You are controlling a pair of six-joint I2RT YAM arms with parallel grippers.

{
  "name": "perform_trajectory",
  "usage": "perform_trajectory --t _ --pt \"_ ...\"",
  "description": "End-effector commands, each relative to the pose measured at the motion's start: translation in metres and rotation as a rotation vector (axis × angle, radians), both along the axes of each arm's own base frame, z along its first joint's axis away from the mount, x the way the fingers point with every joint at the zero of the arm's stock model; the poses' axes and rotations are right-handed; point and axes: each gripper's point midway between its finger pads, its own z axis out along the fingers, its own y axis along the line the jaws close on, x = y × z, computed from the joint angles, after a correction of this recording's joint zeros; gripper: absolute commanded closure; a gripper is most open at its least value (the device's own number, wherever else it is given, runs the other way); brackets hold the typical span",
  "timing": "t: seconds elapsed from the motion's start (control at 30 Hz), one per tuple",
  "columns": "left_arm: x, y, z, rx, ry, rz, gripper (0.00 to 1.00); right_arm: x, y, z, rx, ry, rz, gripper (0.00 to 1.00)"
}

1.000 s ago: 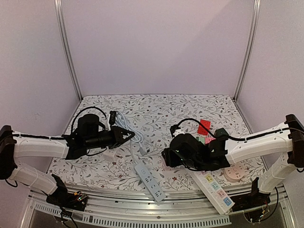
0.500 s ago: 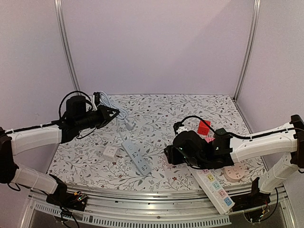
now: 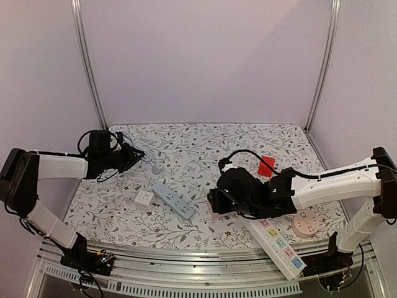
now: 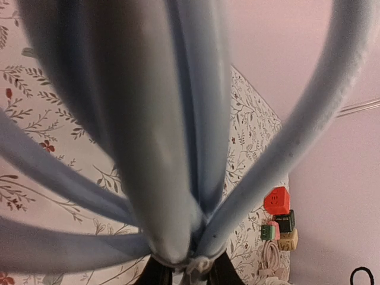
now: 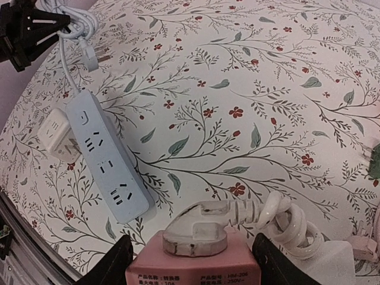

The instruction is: Pull the plug off the socket

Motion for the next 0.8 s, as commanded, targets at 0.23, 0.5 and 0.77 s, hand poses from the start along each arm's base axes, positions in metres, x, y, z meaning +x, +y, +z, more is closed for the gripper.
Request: perform_trajectory --t 0.23,0.5,0.77 --pt "0.016 0.012 -0.037 0.033 0.066 0.003 0.88 0.005 0.029 -0.006 -0.009 0.010 0.039 0.86" --pt "0.007 0.022 -0.053 0.070 0.110 0.018 0.59 0.001 0.047 -0.028 -0.037 0.059 0.081 0.85" --pt "-0.007 0.038 -0.053 0.121 0.116 0.064 0.25 0.002 0.053 -0.045 -0.070 0.080 0.076 0.80"
